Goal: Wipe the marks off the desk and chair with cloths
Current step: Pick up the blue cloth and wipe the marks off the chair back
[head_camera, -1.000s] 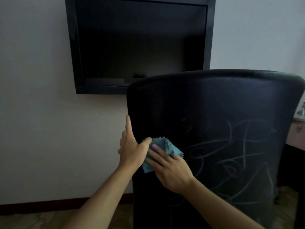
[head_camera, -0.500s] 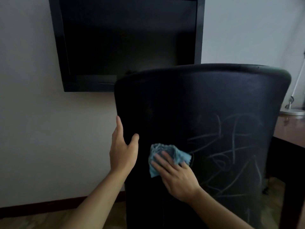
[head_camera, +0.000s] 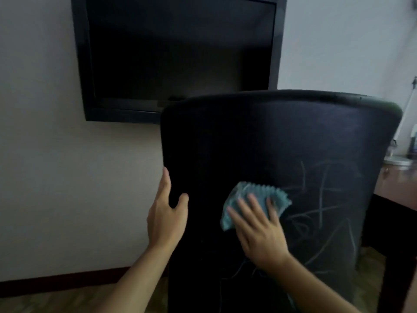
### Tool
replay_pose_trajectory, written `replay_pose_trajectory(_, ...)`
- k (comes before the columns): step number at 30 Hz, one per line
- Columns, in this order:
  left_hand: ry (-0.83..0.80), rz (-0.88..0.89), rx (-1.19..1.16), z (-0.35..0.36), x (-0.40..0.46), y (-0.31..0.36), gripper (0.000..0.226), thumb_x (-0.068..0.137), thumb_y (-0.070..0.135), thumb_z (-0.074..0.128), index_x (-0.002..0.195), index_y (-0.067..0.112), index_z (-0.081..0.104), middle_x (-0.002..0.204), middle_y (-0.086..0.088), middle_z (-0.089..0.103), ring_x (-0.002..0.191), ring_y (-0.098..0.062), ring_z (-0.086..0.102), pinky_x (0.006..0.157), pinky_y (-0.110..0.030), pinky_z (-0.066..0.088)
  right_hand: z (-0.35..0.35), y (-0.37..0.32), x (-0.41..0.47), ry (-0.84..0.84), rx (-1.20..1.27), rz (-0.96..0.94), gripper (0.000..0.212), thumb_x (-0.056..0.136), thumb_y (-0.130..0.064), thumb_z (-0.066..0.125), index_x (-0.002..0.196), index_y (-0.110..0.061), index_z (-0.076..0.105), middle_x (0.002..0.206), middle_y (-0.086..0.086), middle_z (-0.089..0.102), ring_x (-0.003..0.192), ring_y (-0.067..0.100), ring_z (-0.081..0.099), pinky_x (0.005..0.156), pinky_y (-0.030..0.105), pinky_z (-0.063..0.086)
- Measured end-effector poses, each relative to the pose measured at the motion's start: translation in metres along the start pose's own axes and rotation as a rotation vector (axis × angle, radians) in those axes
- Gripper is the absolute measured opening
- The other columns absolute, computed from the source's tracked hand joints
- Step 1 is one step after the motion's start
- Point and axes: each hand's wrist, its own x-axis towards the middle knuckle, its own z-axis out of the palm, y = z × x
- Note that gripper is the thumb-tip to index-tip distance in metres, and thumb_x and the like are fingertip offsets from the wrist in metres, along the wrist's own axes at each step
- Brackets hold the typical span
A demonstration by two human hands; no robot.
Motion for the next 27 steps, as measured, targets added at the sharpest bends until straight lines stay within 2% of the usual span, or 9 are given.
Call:
replay_pose_trajectory(2, -0.014, -0.009, 0.022, 0.001, 0.001, 0.001, 0.073, 0.099, 0.042, 0.048, 0.137, 0.070, -0.008, 0.158, 0.008, 0.034, 0.113, -0.033, 0.062, 0.088, -0.049, 0.056, 0.001, -0.005, -0.023, -0.093, -0.016, -0.049, 0.049, 0.098, -0.036, 0.041, 0.146, -0.029, 0.040, 0.155, -0.001, 0.034, 0.150, 0.020, 0.015, 0.102, 0.047, 0.033)
replay_pose_trajectory(7, 0.034, -0.037, 0.049, 0.006, 0.005, -0.002, 0.073, 0.097, 0.042, 0.049, 0.141, 0.068, -0.003, 0.151, 0.005, 0.046, 0.077, -0.010, 0.064, 0.053, -0.021, 0.043, -0.030, 0.014, 0.093, 0.051, 0.005, -0.080, 0.048, 0.099, -0.034, 0.041, 0.147, -0.029, 0.040, 0.158, 0.000, 0.029, 0.149, 0.021, 0.016, 0.106, 0.050, 0.028)
replay_pose_trajectory(12, 0.033, -0.038, -0.005, 0.001, 0.014, -0.013, 0.066, 0.097, 0.041, 0.050, 0.143, 0.065, 0.010, 0.141, 0.007, 0.056, 0.097, -0.011, 0.060, 0.082, -0.034, 0.050, -0.031, -0.009, 0.180, 0.161, -0.029, -0.070, 0.050, 0.098, -0.031, 0.040, 0.148, -0.023, 0.039, 0.158, 0.004, 0.030, 0.149, 0.026, 0.014, 0.119, 0.055, 0.003)
replay_pose_trajectory(15, 0.013, -0.087, -0.058, -0.003, 0.017, -0.034, 0.062, 0.097, 0.031, 0.052, 0.146, 0.057, 0.023, 0.140, 0.003, 0.057, 0.093, -0.010, 0.060, 0.081, -0.036, 0.051, -0.002, -0.054, 0.106, -0.077, 0.040, -0.283, 0.059, 0.089, -0.032, 0.049, 0.147, -0.023, 0.041, 0.158, 0.002, 0.030, 0.149, 0.023, 0.017, 0.113, 0.047, 0.027)
replay_pose_trajectory(17, -0.048, -0.091, -0.061, -0.004, 0.010, -0.053, 0.061, 0.099, 0.024, 0.052, 0.147, 0.050, 0.027, 0.134, 0.004, 0.059, 0.097, -0.007, 0.055, 0.083, -0.033, 0.048, 0.005, -0.079, 0.051, -0.285, 0.100, -0.377, 0.060, 0.089, -0.031, 0.052, 0.147, -0.025, 0.040, 0.158, -0.003, 0.029, 0.147, 0.017, 0.017, 0.094, 0.034, 0.049)
replay_pose_trajectory(19, -0.094, -0.114, -0.090, -0.004, 0.002, -0.070, 0.058, 0.099, 0.024, 0.053, 0.147, 0.047, 0.031, 0.130, 0.009, 0.059, 0.100, -0.004, 0.055, 0.085, -0.029, 0.045, 0.004, -0.079, 0.045, -0.347, 0.163, -0.425, 0.057, 0.091, -0.030, 0.053, 0.146, -0.025, 0.042, 0.157, -0.004, 0.029, 0.146, 0.016, 0.018, 0.091, 0.033, 0.052)
replay_pose_trajectory(22, -0.138, -0.181, -0.207, -0.003, 0.004, -0.081, 0.051, 0.098, 0.029, 0.052, 0.142, 0.051, 0.040, 0.134, 0.018, 0.059, 0.106, -0.002, 0.060, 0.096, -0.030, 0.049, -0.008, -0.066, 0.117, -0.148, 0.058, -0.311, 0.055, 0.087, -0.029, 0.057, 0.141, -0.022, 0.050, 0.153, 0.002, 0.039, 0.145, 0.021, 0.029, 0.110, 0.045, 0.036)
replay_pose_trajectory(25, -0.179, -0.205, -0.230, -0.001, 0.005, -0.080, 0.047, 0.096, 0.039, 0.048, 0.135, 0.064, 0.040, 0.119, 0.029, 0.064, 0.093, 0.009, 0.060, 0.079, -0.013, 0.049, -0.028, -0.061, 0.205, -0.034, -0.006, -0.204, 0.053, 0.093, -0.029, 0.043, 0.145, -0.019, 0.044, 0.156, 0.003, 0.034, 0.147, 0.024, 0.023, 0.116, 0.052, 0.015)
replay_pose_trajectory(27, -0.173, -0.207, -0.265, 0.000, 0.003, -0.079, 0.048, 0.089, 0.046, 0.046, 0.132, 0.067, 0.041, 0.125, 0.028, 0.061, 0.103, 0.006, 0.060, 0.081, -0.014, 0.045, -0.023, -0.065, 0.214, -0.014, -0.025, -0.224, 0.053, 0.095, -0.029, 0.039, 0.147, -0.018, 0.040, 0.158, 0.002, 0.030, 0.148, 0.023, 0.020, 0.114, 0.047, 0.015)
